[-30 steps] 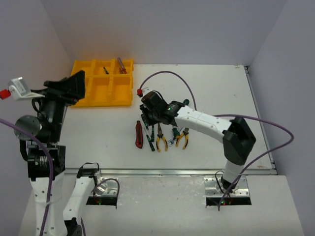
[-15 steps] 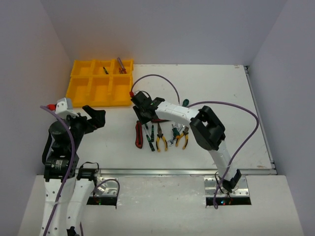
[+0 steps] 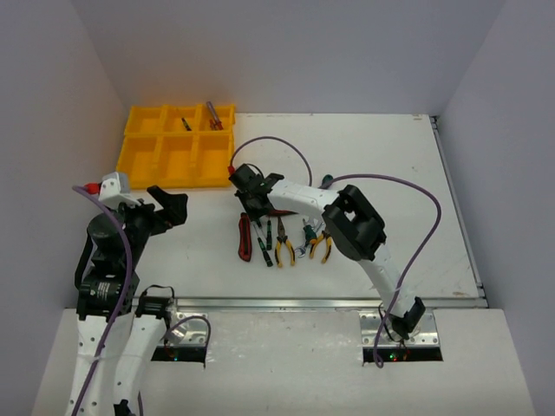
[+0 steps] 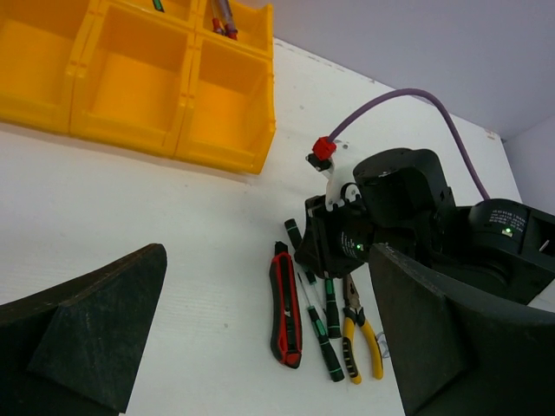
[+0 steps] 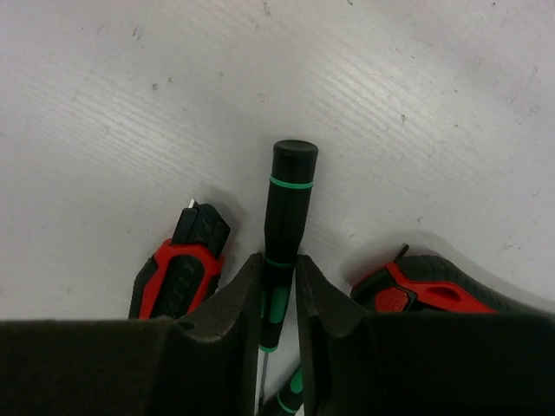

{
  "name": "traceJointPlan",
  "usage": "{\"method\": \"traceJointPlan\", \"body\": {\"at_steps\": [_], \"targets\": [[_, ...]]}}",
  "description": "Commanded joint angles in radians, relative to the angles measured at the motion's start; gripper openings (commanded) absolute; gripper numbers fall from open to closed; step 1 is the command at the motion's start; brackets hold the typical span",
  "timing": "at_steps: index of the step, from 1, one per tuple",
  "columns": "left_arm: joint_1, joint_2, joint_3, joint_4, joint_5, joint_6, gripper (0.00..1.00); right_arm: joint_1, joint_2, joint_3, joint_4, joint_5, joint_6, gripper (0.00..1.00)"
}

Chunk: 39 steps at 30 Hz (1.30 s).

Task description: Sort the tools into containers

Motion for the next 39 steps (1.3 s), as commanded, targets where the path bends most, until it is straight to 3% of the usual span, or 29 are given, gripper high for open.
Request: {"method": "traceJointPlan", "body": {"at_steps": [1,2,8,12,15,16,19,21,25,31,35,37,39], "targets": [[-0.009,0.008,0.002,0.046,0.014,0.016,1.0,-0.009,0.007,0.039,0.001,0.015,0.005,0.08],[-0.01,0.011,0.003,0.046,0.019,0.017,1.0,-0.009,0.002,0.042,0.001,0.019,0.003,0.0],[-0.01,0.063,0.009,0.079,0.107,-0.009,1.0,-0.008,-0.218,-0.045,0.051,0.023,-0.012,0.0],[-0.01,0.107,-0.036,0.211,0.321,-0.094,1.0,-0.008,-0.441,-0.176,0.117,-0.02,-0.063,0.0],[-0.01,0.112,-0.133,0.466,0.608,-0.214,1.0,-0.008,-0.585,-0.305,0.175,-0.074,-0.078,0.0],[-0.011,0.118,-0.193,0.645,0.703,-0.306,1.0,-0.008,-0.662,-0.355,0.21,-0.131,-0.083,0.0],[-0.024,0.14,-0.322,1.062,0.811,-0.524,1.0,-0.007,-0.842,-0.561,0.323,-0.349,-0.074,0.0],[-0.059,0.165,-0.355,1.225,0.806,-0.583,1.0,-0.008,-0.953,-0.651,0.453,-0.49,-0.046,0.0],[-0.189,0.243,-0.326,1.251,0.732,-0.552,0.93,-0.008,-1.089,-0.796,0.585,-0.622,0.023,0.0],[-0.338,0.328,-0.336,1.326,0.632,-0.548,0.79,-0.008,-1.138,-0.816,0.615,-0.702,0.042,0.0],[-0.405,0.394,-0.312,1.358,0.614,-0.543,0.62,-0.006,-1.155,-0.826,0.619,-0.681,0.047,0.0],[-0.443,0.421,-0.292,1.344,0.604,-0.523,0.48,-0.008,-1.166,-0.834,0.634,-0.676,0.05,0.0],[-0.461,0.438,-0.286,1.329,0.592,-0.506,0.43,-0.008,-1.171,-0.836,0.634,-0.669,0.05,0.0]]}}
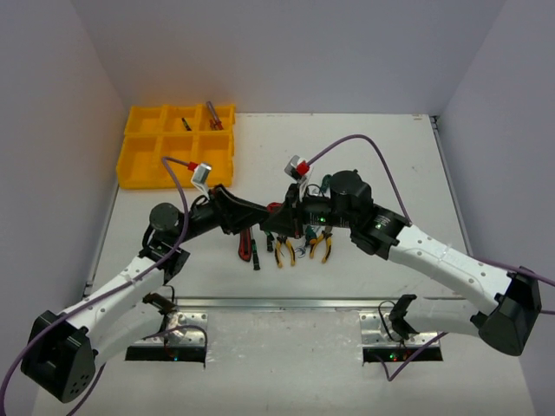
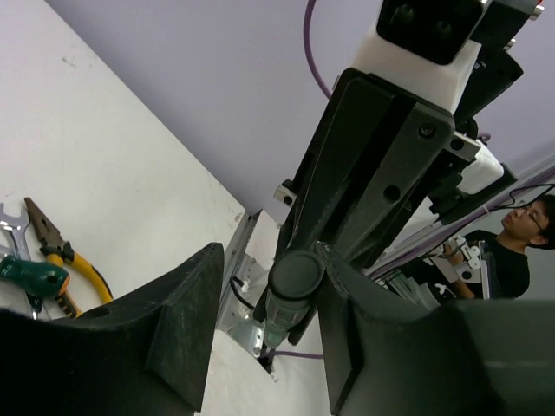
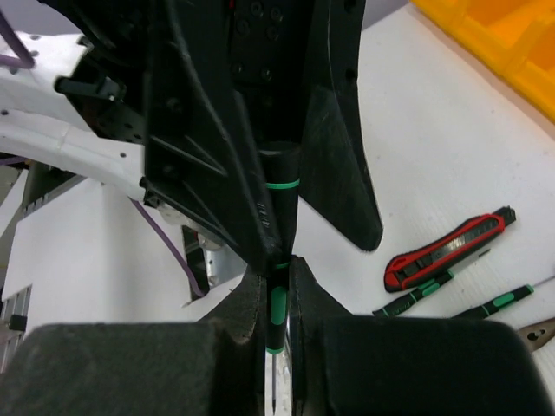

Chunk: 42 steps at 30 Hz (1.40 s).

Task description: Sort the tools into containers

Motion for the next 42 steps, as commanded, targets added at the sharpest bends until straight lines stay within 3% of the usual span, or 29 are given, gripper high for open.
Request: {"method": "traceJointPlan", "body": {"at_steps": [1,3,5,6,8,9,10,11,12,14,15,17,19,21,22,23,24,28,31,36,42], "targets": [[-0.049,0.03,0.064,0.067,-0.04,0.038,0.3,-0.003,-0.039,-0.009,0.086,-0.003,0.012,0.0],[-0.055,0.037,0.067,0.053,-0.048,0.045,0.05,-0.003,-0.039,-0.013,0.086,0.017,0.013,0.0],[-0.056,0.037,0.076,0.024,-0.068,0.052,0.0,-0.003,-0.039,-0.021,0.085,0.029,0.012,0.0],[-0.056,0.032,0.085,-0.005,-0.087,0.071,0.0,-0.003,-0.039,-0.026,0.083,0.035,0.01,0.06],[-0.056,0.017,0.128,-0.127,-0.217,0.118,0.0,-0.003,-0.055,-0.044,0.058,0.09,0.006,0.67],[-0.055,0.016,0.157,-0.2,-0.282,0.144,0.0,-0.003,-0.068,-0.05,0.049,0.12,0.002,0.86],[-0.055,0.025,0.201,-0.292,-0.321,0.174,0.0,-0.003,-0.077,-0.061,0.039,0.168,0.001,0.96],[-0.055,0.037,0.242,-0.369,-0.42,0.198,0.0,-0.004,-0.09,-0.072,0.011,0.216,-0.001,0.99],[-0.054,0.041,0.279,-0.437,-0.468,0.215,0.0,-0.003,-0.105,-0.08,-0.003,0.233,-0.002,0.99],[-0.033,0.13,0.418,-0.645,-0.74,0.251,0.0,-0.003,-0.16,-0.096,-0.125,0.456,0.02,0.99],[-0.018,0.145,0.469,-0.723,-0.785,0.265,0.0,-0.003,-0.182,-0.098,-0.145,0.493,0.024,0.99],[0.033,0.281,0.643,-0.864,-0.998,0.317,0.0,-0.003,-0.256,-0.123,-0.214,0.632,0.048,0.99],[0.078,0.403,0.751,-0.932,-1.129,0.364,0.0,-0.003,-0.289,-0.143,-0.227,0.653,0.05,0.99],[0.183,0.566,0.963,-1.05,-1.258,0.383,0.0,-0.003,-0.325,-0.165,-0.246,0.644,0.042,0.99],[0.207,0.633,1.023,-1.054,-1.241,0.386,0.0,-0.003,-0.326,-0.167,-0.258,0.639,0.041,0.99],[0.3,0.744,1.097,-1.067,-1.221,0.394,0.0,-0.003,-0.332,-0.167,-0.274,0.618,0.035,0.99],[0.312,0.759,1.158,-1.074,-1.212,0.396,0.0,-0.003,-0.332,-0.167,-0.285,0.615,0.031,0.99],[0.436,1.088,1.552,-1.076,-1.162,0.483,0.0,-0.003,-0.343,-0.164,-0.346,0.583,-0.002,0.99],[0.49,1.222,1.633,-0.9,-1.099,0.594,0.0,-0.001,-0.373,-0.171,-0.383,0.566,-0.018,0.99],[0.518,1.387,1.744,-0.817,-1.011,0.665,0.0,-0.003,-0.414,-0.204,-0.388,0.575,-0.034,0.99],[0.52,1.5,1.803,-0.796,-0.919,0.631,0.0,-0.003,-0.337,-0.182,-0.387,0.572,-0.041,0.99]]}}
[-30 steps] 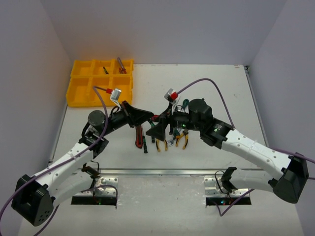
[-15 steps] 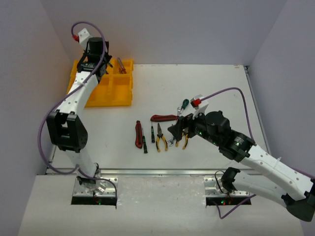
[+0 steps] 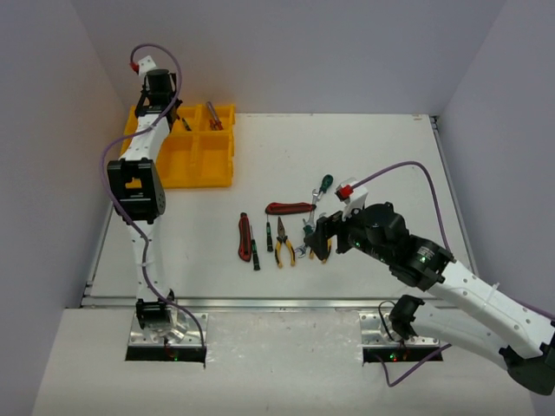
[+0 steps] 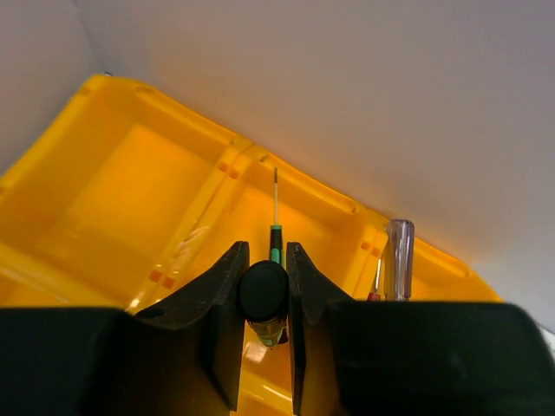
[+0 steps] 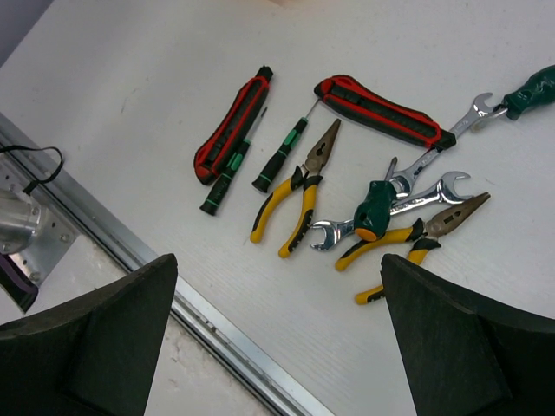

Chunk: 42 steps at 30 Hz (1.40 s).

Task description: Sort the tools into containers

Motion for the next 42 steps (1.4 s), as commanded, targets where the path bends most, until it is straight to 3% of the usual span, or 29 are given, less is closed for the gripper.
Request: {"method": "traceJointPlan", "body": {"at_steps": [1,5,7,8,9,10,11,12,14,19,23,25,27,31,33,35,38,42], "targets": [[-0.005,0.054,0.118,0.073,0.078,0.009,0.0,-0.001,0.061,0.023,0.019,-0.005,-0.019,0.99],[-0.003,0.119,0.181,0.019,0.079,-0.01,0.01,-0.001,0.1,0.024,0.028,0.003,-0.02,0.99],[-0.001,0.132,0.186,-0.003,0.086,-0.033,0.07,-0.001,0.126,0.024,0.039,0.009,-0.02,0.99],[-0.001,0.131,0.186,-0.024,0.091,-0.052,0.17,-0.001,0.14,0.031,0.045,0.012,-0.014,0.99],[-0.001,0.129,0.191,-0.038,0.097,-0.052,0.17,-0.001,0.156,0.039,0.046,0.017,-0.011,0.99],[0.0,0.122,0.205,-0.07,0.098,-0.073,0.33,-0.003,0.198,0.058,0.045,0.03,0.006,0.99],[0.0,0.117,0.218,-0.091,0.1,-0.097,0.57,-0.003,0.224,0.07,0.042,0.034,0.015,0.99],[0.0,0.11,0.231,-0.115,0.1,-0.108,0.59,-0.003,0.25,0.085,0.036,0.032,0.022,0.99],[0.002,0.05,0.261,-0.163,0.115,-0.128,0.8,-0.003,0.331,0.132,0.015,0.022,0.055,0.99],[0.002,-0.185,0.235,-0.183,0.175,-0.143,1.0,-0.004,0.476,0.207,0.024,0.014,0.143,0.99],[0.001,-0.462,0.128,-0.24,0.232,-0.17,1.0,-0.003,0.622,0.298,0.032,0.05,0.253,0.99],[0.002,-0.603,-0.027,-0.265,0.258,-0.196,1.0,-0.003,0.68,0.344,0.035,0.022,0.264,0.99],[0.001,-0.879,-0.25,-0.221,0.313,-0.235,1.0,-0.001,0.796,0.411,-0.013,0.003,0.279,0.97],[-0.001,-1.285,-0.816,-0.098,0.389,-0.293,1.0,0.008,0.939,0.546,-0.115,0.066,0.327,0.79],[-0.001,-1.493,-1.033,-0.084,0.392,-0.286,1.0,0.019,0.99,0.559,-0.116,0.125,0.348,0.62],[-0.001,-1.585,-1.122,-0.112,0.405,-0.259,1.0,0.027,1.019,0.566,-0.114,0.149,0.354,0.5],[-0.003,-1.645,-1.202,-0.202,0.455,-0.142,1.0,0.043,1.077,0.59,-0.116,0.149,0.361,0.48],[-0.005,-1.658,-1.287,-0.24,0.415,-0.055,1.0,0.062,1.154,0.66,-0.145,0.154,0.361,0.46]]}}
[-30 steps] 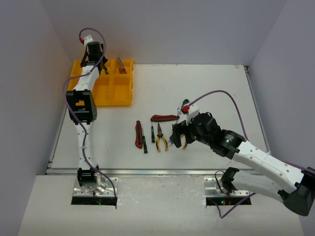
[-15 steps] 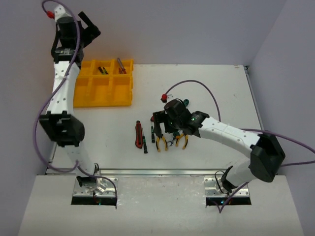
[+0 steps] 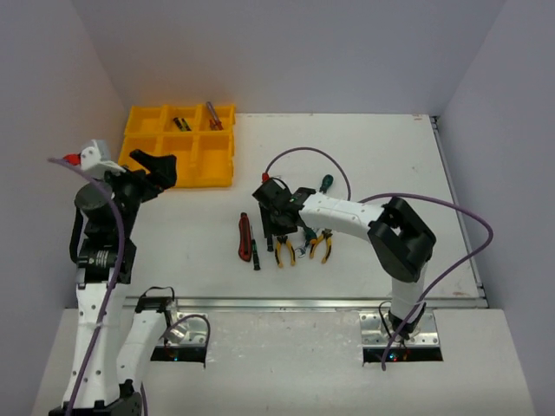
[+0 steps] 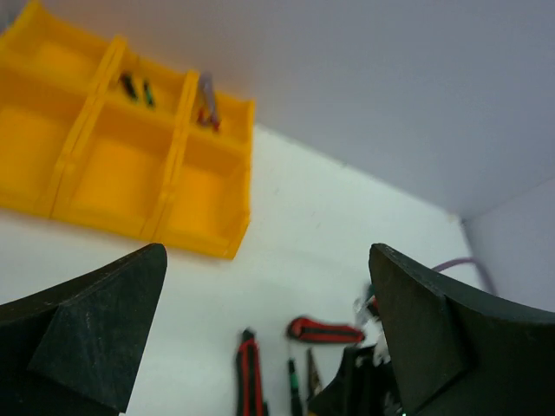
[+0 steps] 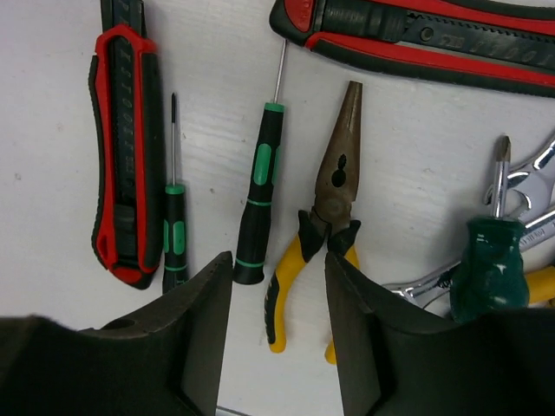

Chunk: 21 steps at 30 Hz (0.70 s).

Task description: Sort the tools into containers

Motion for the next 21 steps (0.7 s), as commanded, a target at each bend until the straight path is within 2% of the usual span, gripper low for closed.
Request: {"method": "traceJointPlan", "body": {"at_steps": [1,2,5,14,17,18,19,21], "targets": [[-0.004,0.012,-0.083,-0.097,-0.003,0.103,1.0,0.022,0.065,0.106,-0.026,0.051,0.031,0.43],[-0.004,0.005,-0.108,-0.082,0.017,0.099,1.0,0.024,0.091,0.125,-0.033,0.055,0.033,0.37],[-0.002,-0.003,-0.166,-0.048,0.055,0.094,1.0,0.024,0.161,0.159,-0.047,0.063,0.036,0.36],[-0.003,0.008,-0.162,-0.059,0.076,0.1,1.0,0.024,0.255,0.218,-0.078,0.075,0.052,0.27],[-0.002,0.006,-0.165,-0.055,0.091,0.1,1.0,0.024,0.266,0.217,-0.086,0.066,0.065,0.09],[-0.002,0.006,-0.165,-0.055,0.092,0.099,1.0,0.024,0.265,0.216,-0.086,0.065,0.067,0.08],[-0.002,0.008,-0.168,-0.053,0.098,0.099,1.0,0.025,0.256,0.208,-0.088,0.058,0.077,0.01],[-0.003,0.013,-0.17,-0.044,0.137,0.096,1.0,0.028,0.189,0.184,-0.084,0.047,0.085,0.0]]}}
